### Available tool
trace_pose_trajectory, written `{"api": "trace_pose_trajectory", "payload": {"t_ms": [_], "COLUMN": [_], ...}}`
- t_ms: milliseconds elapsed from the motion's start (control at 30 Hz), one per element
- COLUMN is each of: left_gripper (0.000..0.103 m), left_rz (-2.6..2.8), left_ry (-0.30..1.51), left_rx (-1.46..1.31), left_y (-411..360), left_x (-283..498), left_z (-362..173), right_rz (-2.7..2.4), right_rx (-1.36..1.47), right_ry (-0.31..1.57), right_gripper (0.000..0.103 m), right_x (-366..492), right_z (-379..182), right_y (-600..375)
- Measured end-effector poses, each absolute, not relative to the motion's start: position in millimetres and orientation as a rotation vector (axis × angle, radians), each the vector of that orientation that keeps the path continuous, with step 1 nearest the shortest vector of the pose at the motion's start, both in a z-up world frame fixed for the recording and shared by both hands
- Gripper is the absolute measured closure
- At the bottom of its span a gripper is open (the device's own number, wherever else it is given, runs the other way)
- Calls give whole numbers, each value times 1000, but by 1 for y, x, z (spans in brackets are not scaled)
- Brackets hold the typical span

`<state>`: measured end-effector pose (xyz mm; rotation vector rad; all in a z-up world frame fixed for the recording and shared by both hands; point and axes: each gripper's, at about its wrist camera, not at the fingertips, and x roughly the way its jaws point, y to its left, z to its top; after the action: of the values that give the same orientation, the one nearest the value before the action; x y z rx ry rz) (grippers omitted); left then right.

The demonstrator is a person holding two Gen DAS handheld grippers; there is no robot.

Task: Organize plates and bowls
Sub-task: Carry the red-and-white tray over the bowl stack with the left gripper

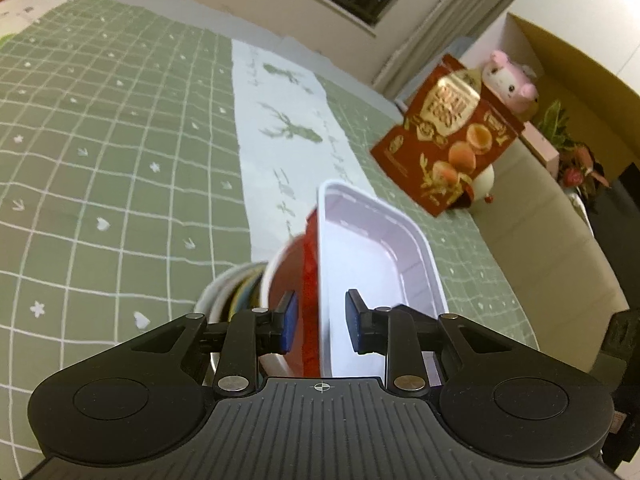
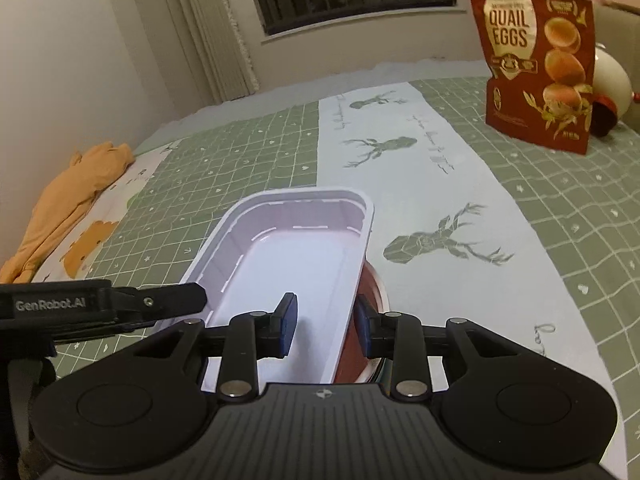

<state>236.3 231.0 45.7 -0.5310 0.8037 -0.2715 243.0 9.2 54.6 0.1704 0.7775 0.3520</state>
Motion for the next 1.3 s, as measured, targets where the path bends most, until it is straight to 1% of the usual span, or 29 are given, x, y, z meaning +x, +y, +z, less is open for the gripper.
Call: {"api": "trace_pose_trajectory", "payload": {"t_ms": [300, 600, 1033, 1300], "left_gripper": [76, 77, 78, 78], "left_rz": [-315, -244, -319, -258], "left_ry": [828, 779, 816, 774], "left_rx": [-473, -559, -572, -610], "left_y": [220, 250, 239, 255], "left_x": [230, 228, 226, 224], "left_z": [47, 53, 52, 56], "right_rz": [364, 363, 372, 352], "right_rx": [218, 214, 197, 211], "right_ry": [808, 764, 753, 739], "right_gripper": [72, 72, 72, 72], "right_x": [245, 240, 240, 239], "right_z": [46, 56, 57, 60], "right_y": [-1, -7, 1, -9]}}
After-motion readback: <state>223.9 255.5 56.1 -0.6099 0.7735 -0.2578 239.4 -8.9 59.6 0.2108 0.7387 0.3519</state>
